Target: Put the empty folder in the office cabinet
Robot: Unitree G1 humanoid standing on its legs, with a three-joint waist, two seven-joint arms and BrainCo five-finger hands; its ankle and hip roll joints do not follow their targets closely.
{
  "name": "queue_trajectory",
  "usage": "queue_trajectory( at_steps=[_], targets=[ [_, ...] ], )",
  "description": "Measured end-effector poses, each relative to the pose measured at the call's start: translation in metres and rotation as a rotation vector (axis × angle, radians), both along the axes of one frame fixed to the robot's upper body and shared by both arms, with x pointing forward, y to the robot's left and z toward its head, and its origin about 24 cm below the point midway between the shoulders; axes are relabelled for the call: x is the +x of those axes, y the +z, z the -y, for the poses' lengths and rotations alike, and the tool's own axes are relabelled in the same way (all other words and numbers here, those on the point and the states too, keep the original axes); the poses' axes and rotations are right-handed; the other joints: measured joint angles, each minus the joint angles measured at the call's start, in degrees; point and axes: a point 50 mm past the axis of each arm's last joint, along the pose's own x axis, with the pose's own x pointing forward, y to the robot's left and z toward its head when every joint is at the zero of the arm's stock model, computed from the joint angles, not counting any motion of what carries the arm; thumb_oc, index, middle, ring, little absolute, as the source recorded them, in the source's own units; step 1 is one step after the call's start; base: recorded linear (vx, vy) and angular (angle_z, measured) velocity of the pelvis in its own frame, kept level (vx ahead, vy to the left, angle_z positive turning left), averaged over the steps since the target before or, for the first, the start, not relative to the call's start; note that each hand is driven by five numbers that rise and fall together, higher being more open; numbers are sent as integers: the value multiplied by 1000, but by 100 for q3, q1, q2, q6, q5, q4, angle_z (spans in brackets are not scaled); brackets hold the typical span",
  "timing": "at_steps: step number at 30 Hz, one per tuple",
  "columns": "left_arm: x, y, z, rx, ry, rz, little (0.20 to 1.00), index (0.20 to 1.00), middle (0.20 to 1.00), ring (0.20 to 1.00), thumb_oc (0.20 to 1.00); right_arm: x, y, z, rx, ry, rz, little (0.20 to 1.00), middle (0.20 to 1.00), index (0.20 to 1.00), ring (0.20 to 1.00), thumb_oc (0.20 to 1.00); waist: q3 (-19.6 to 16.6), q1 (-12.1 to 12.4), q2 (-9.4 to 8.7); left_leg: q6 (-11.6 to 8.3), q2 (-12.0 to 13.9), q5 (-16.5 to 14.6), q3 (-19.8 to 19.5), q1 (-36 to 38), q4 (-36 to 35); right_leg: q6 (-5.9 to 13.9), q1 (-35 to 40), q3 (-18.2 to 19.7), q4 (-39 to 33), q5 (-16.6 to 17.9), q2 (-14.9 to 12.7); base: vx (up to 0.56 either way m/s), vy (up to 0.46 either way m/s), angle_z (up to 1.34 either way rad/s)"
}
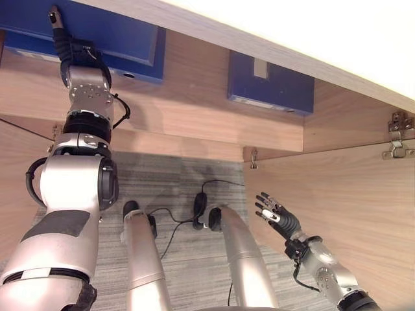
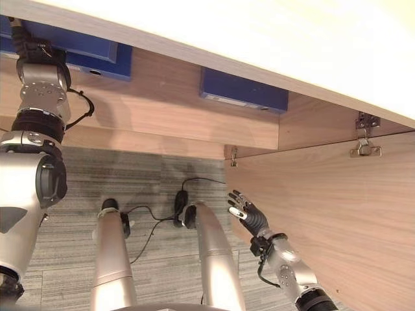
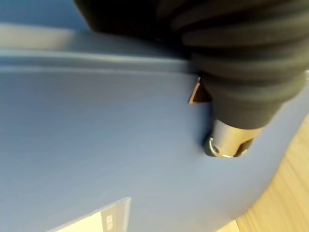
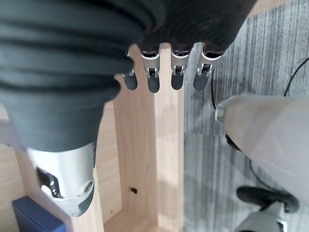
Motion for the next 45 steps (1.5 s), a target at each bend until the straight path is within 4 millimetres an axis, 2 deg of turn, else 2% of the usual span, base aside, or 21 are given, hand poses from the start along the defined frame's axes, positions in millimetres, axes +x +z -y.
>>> queue_trajectory(
  at_steps=[4, 16, 17, 18, 19, 24, 28, 32, 45],
  targets=[
    [0, 6, 2, 12, 2, 0, 200, 200, 200, 200, 200, 3, 9, 2, -2, 6, 37, 1000, 1000, 1000, 1000, 1000, -74, -18, 2, -8, 0, 6, -53, -128, 33, 3, -98, -34, 18, 4, 6, 8, 0, 0],
    [-3, 6, -7, 20, 30, -12, 200, 200, 200, 200, 200, 4, 15, 0, 30, 1, 63, 1000, 1000, 1000, 1000, 1000, -79, -124, -5, -4, 0, 3, -21, -126, 38, 2, -100, 0, -16, 2, 5, 15, 9, 0],
    [-3, 6, -7, 20, 29, -12, 416, 416, 416, 416, 416, 4, 15, 0, 30, 1, 63, 1000, 1000, 1000, 1000, 1000, -79, -126, -5, -4, 0, 3, -20, -126, 37, 4, -100, 1, -19, 4, 5, 0, 0, 0],
    [-3, 6, -7, 19, 29, -12, 523, 523, 523, 523, 523, 4, 15, 0, 30, 1, 62, 1000, 1000, 1000, 1000, 1000, -80, -119, -6, -4, -1, 3, -16, -125, 34, 4, -99, 8, -25, 3, -5, 0, 0, 0],
    [-3, 6, -7, 21, 27, -13, 1000, 1000, 1000, 1000, 1000, 4, 15, 0, 30, 1, 62, 1000, 1000, 1000, 1000, 1000, -81, -124, -7, -4, -1, 4, -10, -121, 23, 7, -99, 10, -30, 6, -2, 0, 0, 0],
    [-5, 8, -11, 46, 46, -16, 1000, 1000, 1000, 1000, 1000, 3, 13, 1, 29, -3, 56, 1000, 1000, 1000, 1000, 1000, -108, -126, -6, 0, -5, 4, 21, -104, -23, 42, -99, 25, -55, 33, -1, 0, 0, 0],
    [-10, 13, -25, 44, 84, -5, 1000, 1000, 1000, 1000, 1000, 2, 13, 1, 30, -4, 55, 1000, 1000, 1000, 1000, 1000, -166, -105, -18, -10, -13, 10, 33, -96, -41, 35, -97, 26, -52, 29, -4, 0, 2, 2],
    [-11, 12, -26, 44, 85, -5, 1000, 1000, 1000, 1000, 1000, 2, 13, 1, 30, -4, 54, 1000, 1000, 1000, 1000, 1000, -167, -86, -19, 9, -19, -1, 61, -86, -39, 30, -95, 51, -52, 26, -12, 0, 0, 0],
    [-9, -5, -28, 44, 94, -49, 1000, 1000, 1000, 1000, 1000, 2, 13, 1, 32, -8, 55, 1000, 1000, 1000, 1000, 1000, -233, -2, 2, 59, -19, -29, 176, -2, -22, 19, -93, 163, 12, 17, -29, 0, 0, 0]
  ],
)
